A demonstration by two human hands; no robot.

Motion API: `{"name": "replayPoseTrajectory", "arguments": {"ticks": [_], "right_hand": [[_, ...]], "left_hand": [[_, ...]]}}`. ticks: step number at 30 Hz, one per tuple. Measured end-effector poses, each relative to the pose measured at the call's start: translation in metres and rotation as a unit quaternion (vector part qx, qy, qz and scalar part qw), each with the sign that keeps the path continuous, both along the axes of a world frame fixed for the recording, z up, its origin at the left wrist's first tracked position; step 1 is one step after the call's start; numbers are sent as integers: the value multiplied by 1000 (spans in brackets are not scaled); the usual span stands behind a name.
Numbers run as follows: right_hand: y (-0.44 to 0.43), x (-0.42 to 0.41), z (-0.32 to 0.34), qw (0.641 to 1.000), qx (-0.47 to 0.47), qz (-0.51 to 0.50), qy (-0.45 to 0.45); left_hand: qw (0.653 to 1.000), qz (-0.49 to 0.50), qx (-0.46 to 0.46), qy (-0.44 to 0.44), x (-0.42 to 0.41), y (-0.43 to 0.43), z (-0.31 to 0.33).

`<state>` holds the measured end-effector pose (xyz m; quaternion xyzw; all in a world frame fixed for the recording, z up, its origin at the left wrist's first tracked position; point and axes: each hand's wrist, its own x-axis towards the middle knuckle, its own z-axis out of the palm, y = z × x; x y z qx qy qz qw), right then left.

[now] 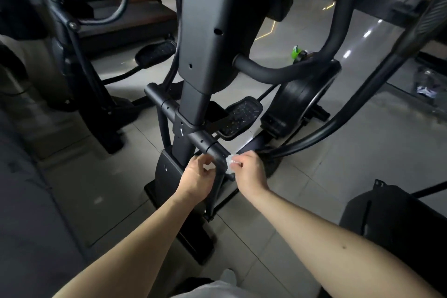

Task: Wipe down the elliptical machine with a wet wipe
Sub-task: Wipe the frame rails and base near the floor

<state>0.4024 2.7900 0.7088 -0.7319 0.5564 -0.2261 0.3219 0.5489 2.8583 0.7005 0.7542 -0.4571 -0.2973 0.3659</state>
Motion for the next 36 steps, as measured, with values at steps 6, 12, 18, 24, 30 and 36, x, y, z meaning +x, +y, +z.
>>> {"name": "replayPoseTrajectory", "arguments": {"ticks": [6, 12, 18, 24, 30, 36], "right_hand": [[-22, 40, -1, 993, -37, 99, 55], [-34, 7, 2, 989, -15, 118, 86], [-48, 25, 4, 989, 22, 124, 76], [-55, 58, 9, 984, 3, 167, 67], [-46, -5, -2, 980, 6, 189, 64], [-49, 37, -8, 987, -24, 150, 46]], "left_hand": [[998, 33, 46, 4, 6, 4, -2], [997, 58, 60, 0, 20, -4, -1], [994, 69, 81, -13, 26, -6, 5], [993, 87, 74, -26, 27, -13, 18], [993, 85, 53, -60, 27, -23, 22], [994, 36, 46, -92, 42, -43, 19]]}}
